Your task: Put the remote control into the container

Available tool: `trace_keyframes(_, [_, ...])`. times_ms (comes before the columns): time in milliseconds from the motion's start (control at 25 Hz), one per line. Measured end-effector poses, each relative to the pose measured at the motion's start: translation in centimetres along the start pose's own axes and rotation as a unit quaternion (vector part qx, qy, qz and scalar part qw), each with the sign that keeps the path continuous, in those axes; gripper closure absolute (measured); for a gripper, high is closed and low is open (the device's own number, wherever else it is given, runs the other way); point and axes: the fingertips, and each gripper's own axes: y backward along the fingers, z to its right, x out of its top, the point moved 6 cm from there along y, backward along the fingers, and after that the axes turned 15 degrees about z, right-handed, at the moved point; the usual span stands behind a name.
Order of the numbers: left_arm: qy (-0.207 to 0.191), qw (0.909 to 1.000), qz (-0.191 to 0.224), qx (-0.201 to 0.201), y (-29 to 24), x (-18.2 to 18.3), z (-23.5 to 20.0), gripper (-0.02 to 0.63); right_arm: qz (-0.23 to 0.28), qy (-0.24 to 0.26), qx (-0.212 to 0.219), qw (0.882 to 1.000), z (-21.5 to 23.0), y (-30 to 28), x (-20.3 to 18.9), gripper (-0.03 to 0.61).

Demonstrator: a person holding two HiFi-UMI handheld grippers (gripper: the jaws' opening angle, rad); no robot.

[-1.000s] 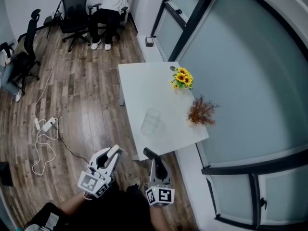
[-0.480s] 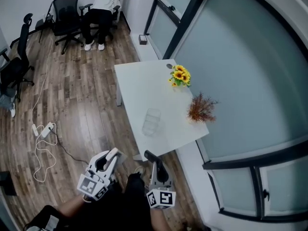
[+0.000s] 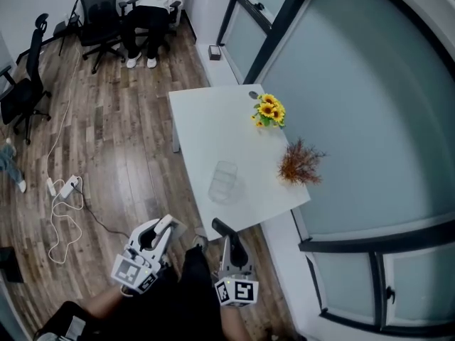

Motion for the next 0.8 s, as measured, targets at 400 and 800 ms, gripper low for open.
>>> trace_keyframes(400, [-0.001,1.0,0.0,0.004,-6.1,-1.0,-0.2,0.518,0.001,-0.007,0.006,1.0,3.9,-4.6,0.2,0.508])
trace_keyframes(800, [-0.008,0.9995,-0.004,0.03,-11.7,-3.0,0.1,0.518,-0.003,-0.017,0.034,0.999,8.2,-8.9,0.3,0.508])
